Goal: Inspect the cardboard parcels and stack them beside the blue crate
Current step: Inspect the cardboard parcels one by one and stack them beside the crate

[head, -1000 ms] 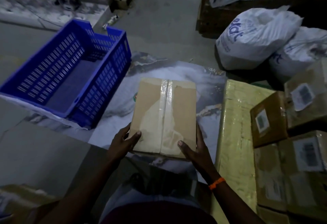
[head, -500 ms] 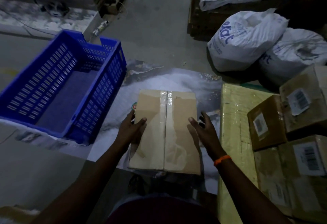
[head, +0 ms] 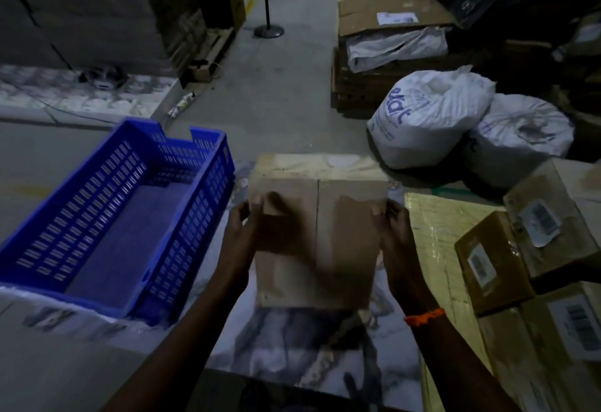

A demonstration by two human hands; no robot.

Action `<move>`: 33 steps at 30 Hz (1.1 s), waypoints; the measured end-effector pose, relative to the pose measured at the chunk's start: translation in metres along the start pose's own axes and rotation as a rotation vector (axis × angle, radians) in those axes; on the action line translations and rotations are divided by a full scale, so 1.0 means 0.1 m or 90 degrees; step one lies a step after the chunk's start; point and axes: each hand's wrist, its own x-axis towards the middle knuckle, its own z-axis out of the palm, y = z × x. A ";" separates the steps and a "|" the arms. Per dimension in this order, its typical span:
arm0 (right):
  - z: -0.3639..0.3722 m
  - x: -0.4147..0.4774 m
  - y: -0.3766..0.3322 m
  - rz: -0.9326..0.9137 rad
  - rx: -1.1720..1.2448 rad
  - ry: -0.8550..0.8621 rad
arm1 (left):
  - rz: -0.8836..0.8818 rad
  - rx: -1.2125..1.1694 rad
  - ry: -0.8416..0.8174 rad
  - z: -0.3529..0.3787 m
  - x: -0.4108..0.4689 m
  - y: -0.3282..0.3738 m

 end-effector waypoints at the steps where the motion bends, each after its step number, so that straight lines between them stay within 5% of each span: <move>1: 0.00 -0.06 -0.07 -0.013 0.011 0.005 | 0.003 -0.018 0.009 0.00 -0.05 0.06; 7: 0.01 -0.53 -0.11 -0.053 -0.012 0.034 | 0.030 0.002 0.032 -0.06 -0.41 0.04; 15: -0.09 -0.97 0.20 0.052 -0.016 0.027 | -0.036 0.058 0.008 -0.32 -0.61 -0.29; 33: -0.24 -0.46 0.04 0.156 -0.072 -0.048 | -0.108 0.099 -0.025 -0.41 -0.35 0.00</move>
